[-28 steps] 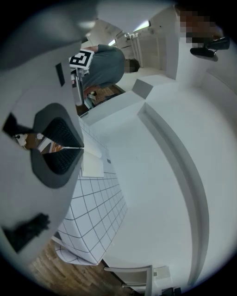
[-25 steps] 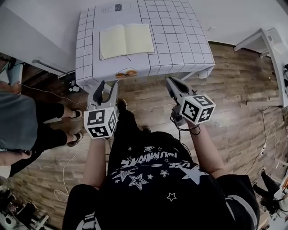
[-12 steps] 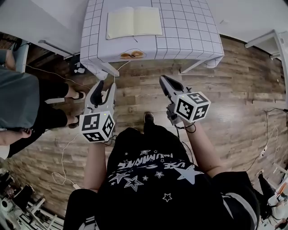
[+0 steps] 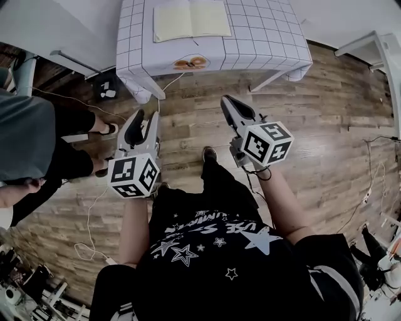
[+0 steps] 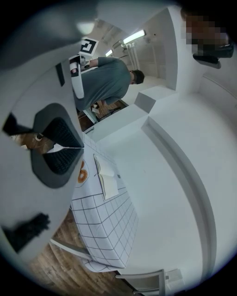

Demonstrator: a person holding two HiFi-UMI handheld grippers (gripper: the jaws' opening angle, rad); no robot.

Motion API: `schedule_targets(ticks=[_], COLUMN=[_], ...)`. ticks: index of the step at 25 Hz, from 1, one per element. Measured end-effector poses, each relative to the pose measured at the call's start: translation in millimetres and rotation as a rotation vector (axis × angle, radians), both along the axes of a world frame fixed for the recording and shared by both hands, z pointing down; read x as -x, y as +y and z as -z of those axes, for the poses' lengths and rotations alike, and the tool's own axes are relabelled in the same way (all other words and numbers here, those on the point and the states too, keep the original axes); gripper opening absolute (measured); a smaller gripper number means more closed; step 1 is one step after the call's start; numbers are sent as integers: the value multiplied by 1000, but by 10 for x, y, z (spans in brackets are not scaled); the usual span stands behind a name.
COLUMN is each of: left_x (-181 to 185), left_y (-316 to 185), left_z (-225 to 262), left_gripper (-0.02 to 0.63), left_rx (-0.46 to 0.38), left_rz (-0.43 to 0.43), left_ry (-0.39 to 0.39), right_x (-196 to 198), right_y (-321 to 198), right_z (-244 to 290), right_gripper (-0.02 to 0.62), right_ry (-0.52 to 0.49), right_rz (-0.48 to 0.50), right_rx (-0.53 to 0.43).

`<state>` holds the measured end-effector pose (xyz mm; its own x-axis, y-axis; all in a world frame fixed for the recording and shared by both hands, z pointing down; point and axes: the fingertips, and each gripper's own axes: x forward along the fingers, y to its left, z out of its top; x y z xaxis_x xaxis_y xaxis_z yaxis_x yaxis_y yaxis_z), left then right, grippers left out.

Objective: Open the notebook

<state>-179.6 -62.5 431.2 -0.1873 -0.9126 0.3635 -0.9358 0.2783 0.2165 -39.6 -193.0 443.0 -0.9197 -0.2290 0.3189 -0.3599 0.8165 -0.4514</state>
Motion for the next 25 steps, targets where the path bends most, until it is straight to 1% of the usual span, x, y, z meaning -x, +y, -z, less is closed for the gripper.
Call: schedule_targets(ticks=[4, 6, 9, 14, 19, 22, 25], left_x=[288, 411, 481, 483, 397, 363, 353], left_y=[368, 529, 778, 1065, 1370, 1593, 1805], left_z=[-68, -14, 37, 96, 169, 198, 220], left_gripper=[144, 130, 115, 97, 90, 72, 32], left_rx=[-4, -13, -57, -107, -156, -177, -209], left_rz=[-34, -55, -92, -177, -270, -298, -311], left_ry=[24, 13, -5, -10, -14, -7, 24], right_x=[243, 322, 321, 332, 272, 219, 187], right_y=[337, 531, 859, 1336, 1896, 2221, 2472], right_z=[176, 241, 283, 389, 416, 397, 347], right_gripper=[17, 17, 17, 17, 17, 17, 17], right_ry=[-65, -51, -40, -44, 3, 23, 32], right_rz=[-56, -64, -88, -119, -141, -158, -191], right_rx=[-31, -56, -105, -151, -205, -213, -207])
